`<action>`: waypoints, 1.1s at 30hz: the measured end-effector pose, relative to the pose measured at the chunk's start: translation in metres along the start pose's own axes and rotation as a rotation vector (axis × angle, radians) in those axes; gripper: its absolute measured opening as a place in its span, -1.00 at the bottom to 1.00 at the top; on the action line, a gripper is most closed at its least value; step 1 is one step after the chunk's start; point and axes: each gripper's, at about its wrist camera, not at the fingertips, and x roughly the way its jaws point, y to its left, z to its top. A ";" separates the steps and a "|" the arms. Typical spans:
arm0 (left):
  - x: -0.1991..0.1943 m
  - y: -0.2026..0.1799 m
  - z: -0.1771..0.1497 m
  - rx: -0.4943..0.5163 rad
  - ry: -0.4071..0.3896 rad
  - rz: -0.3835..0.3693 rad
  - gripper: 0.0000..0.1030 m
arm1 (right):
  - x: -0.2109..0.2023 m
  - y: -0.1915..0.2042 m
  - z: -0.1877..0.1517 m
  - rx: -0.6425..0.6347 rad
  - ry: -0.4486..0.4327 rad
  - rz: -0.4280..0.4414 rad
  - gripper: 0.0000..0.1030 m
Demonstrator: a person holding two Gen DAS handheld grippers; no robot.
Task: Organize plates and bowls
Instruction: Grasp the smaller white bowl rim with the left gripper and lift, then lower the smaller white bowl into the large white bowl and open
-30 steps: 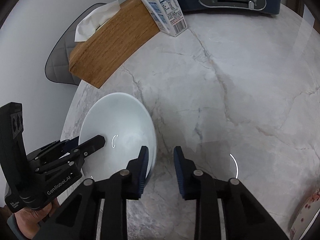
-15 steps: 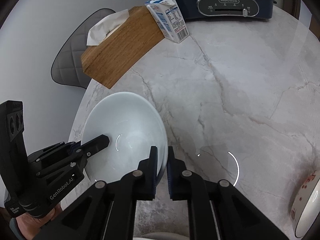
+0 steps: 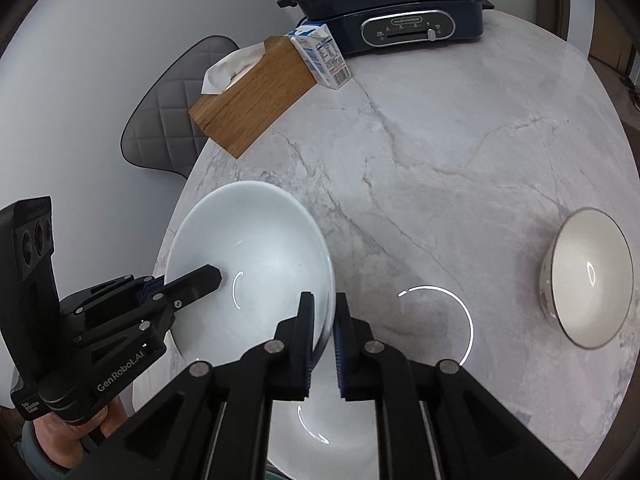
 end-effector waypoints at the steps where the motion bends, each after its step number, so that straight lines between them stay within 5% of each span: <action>1: -0.003 -0.005 -0.007 0.008 0.002 -0.003 -0.86 | -0.005 -0.002 -0.009 0.006 -0.001 -0.001 -0.79; 13: 0.028 -0.050 -0.089 0.045 0.119 -0.010 -0.86 | -0.001 -0.032 -0.096 0.115 0.044 -0.044 -0.79; 33: 0.060 -0.042 -0.096 0.042 0.116 0.049 -0.85 | 0.030 -0.031 -0.102 0.053 0.087 -0.136 -0.79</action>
